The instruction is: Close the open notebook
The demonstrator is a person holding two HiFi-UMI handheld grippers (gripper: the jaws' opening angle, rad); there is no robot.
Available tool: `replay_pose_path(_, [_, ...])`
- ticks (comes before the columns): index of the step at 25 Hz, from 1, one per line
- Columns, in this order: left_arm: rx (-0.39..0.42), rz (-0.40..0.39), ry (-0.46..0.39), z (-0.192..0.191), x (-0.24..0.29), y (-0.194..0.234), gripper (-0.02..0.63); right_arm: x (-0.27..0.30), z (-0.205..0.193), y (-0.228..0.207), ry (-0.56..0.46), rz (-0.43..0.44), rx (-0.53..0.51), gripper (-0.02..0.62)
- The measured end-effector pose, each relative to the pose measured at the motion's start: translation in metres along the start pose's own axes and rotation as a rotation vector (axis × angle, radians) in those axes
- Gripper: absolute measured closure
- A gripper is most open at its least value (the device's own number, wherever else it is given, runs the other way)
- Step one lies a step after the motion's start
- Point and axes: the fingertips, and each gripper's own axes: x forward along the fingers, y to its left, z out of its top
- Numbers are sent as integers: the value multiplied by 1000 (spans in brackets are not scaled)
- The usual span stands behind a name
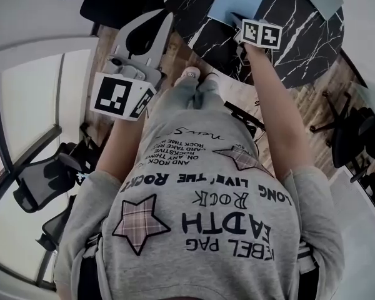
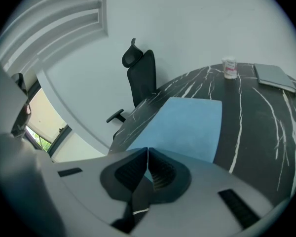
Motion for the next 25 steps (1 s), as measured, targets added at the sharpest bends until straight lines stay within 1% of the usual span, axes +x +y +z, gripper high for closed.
replay_pose_path(11, [-4, -38, -19, 8, 9, -3, 598, -60, 41, 11, -177, 15, 48, 581])
replay_pose_path(15, [-2, -69, -27, 11, 14, -10, 598, -88, 55, 13, -247, 17, 57, 581])
replay_pose_path(25, [7, -130, -63, 29, 23, -22, 598, -171, 94, 12, -428, -24, 27, 581])
